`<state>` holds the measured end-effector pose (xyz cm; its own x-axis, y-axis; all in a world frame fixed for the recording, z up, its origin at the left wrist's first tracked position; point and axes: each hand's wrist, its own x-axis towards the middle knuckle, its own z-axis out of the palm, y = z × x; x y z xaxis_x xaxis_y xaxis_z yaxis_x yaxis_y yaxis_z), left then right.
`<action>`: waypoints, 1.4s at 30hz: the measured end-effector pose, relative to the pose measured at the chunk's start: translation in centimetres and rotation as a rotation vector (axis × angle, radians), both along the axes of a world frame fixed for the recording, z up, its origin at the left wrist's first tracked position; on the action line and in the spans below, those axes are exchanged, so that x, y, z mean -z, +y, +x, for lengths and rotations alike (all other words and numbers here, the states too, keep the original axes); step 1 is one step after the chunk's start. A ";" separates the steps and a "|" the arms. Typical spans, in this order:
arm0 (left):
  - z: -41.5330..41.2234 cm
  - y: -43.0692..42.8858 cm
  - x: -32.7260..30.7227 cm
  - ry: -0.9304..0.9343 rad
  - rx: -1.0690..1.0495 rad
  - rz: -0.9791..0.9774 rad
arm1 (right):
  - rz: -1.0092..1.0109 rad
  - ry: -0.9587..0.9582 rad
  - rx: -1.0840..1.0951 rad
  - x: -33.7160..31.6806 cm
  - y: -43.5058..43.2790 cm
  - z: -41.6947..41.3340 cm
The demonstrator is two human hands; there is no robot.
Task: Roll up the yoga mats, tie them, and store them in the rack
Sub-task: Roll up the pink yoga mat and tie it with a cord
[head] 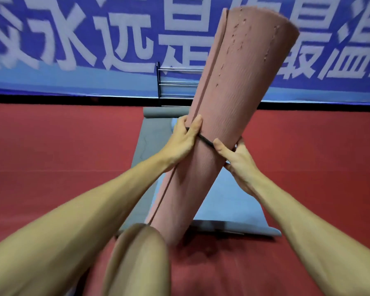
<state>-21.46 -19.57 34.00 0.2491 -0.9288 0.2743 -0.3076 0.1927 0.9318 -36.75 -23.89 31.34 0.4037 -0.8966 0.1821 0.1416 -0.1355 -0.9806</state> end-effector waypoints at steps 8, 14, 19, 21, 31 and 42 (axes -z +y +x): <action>13.7 9.9 -4.5 -0.111 -0.004 0.072 | 0.076 -0.034 -0.183 -3.6 5.2 12.4; 22.9 19.2 0.9 -0.087 -0.327 0.146 | 0.173 0.086 -0.387 -1.5 12.0 23.9; 28.7 26.8 5.8 -0.137 -0.664 0.220 | 0.288 0.187 -0.568 3.3 18.2 32.0; 30.6 29.0 7.8 -0.154 -0.742 0.287 | 0.315 0.253 -0.604 5.9 20.2 34.2; 37.5 33.9 20.9 -0.196 -0.913 0.704 | 0.366 0.536 -0.599 18.9 23.5 39.1; 41.7 30.9 31.3 -0.230 -0.956 1.100 | 0.523 0.639 -0.501 28.7 21.6 39.1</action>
